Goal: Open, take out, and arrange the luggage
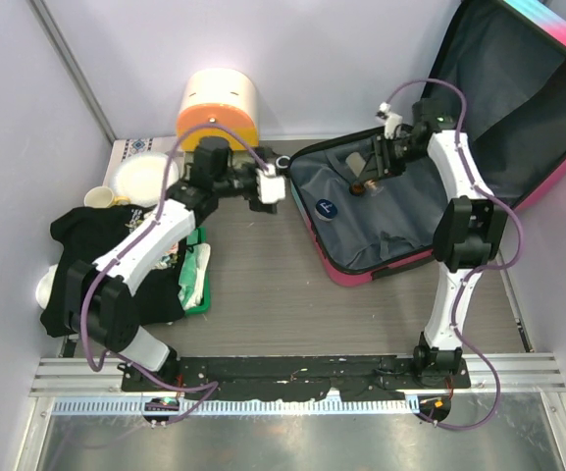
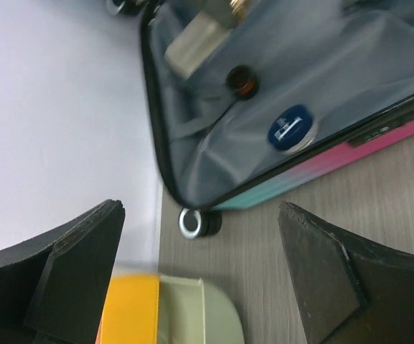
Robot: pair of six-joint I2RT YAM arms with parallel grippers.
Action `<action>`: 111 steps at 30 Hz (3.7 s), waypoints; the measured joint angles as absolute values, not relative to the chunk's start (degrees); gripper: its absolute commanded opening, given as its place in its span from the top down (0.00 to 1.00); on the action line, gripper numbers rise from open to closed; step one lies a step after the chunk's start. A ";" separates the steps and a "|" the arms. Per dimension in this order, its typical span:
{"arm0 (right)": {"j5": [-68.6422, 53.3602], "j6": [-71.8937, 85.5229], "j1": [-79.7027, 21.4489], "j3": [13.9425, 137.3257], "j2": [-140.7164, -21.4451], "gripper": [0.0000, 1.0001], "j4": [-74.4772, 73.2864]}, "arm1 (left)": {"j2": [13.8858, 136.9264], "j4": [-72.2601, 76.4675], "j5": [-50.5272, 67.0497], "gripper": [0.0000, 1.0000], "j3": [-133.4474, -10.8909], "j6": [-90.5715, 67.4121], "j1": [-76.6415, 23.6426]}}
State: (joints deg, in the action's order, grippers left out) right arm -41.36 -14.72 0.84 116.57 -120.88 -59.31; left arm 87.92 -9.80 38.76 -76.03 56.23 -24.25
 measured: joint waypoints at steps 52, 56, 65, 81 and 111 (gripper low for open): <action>-60.60 -22.79 -17.41 107.15 -118.50 0.43 -76.55 | 91.68 -3.38 31.62 1.00 -64.27 75.02 -39.75; -60.88 -21.63 -16.80 108.92 -118.50 0.14 -76.93 | 91.68 -3.84 30.92 1.00 -64.27 72.14 -39.13; -60.05 -9.80 -5.87 118.58 -118.52 0.12 -66.70 | 91.83 -10.68 31.05 1.00 -68.51 68.03 -28.47; -56.90 -2.22 -1.48 113.75 -117.47 0.12 -58.26 | 113.32 -23.49 27.20 1.00 -94.24 73.06 -9.67; -54.70 -4.43 -1.37 110.65 -112.20 0.12 -58.94 | 111.42 -20.27 25.82 0.71 -94.76 72.51 -8.84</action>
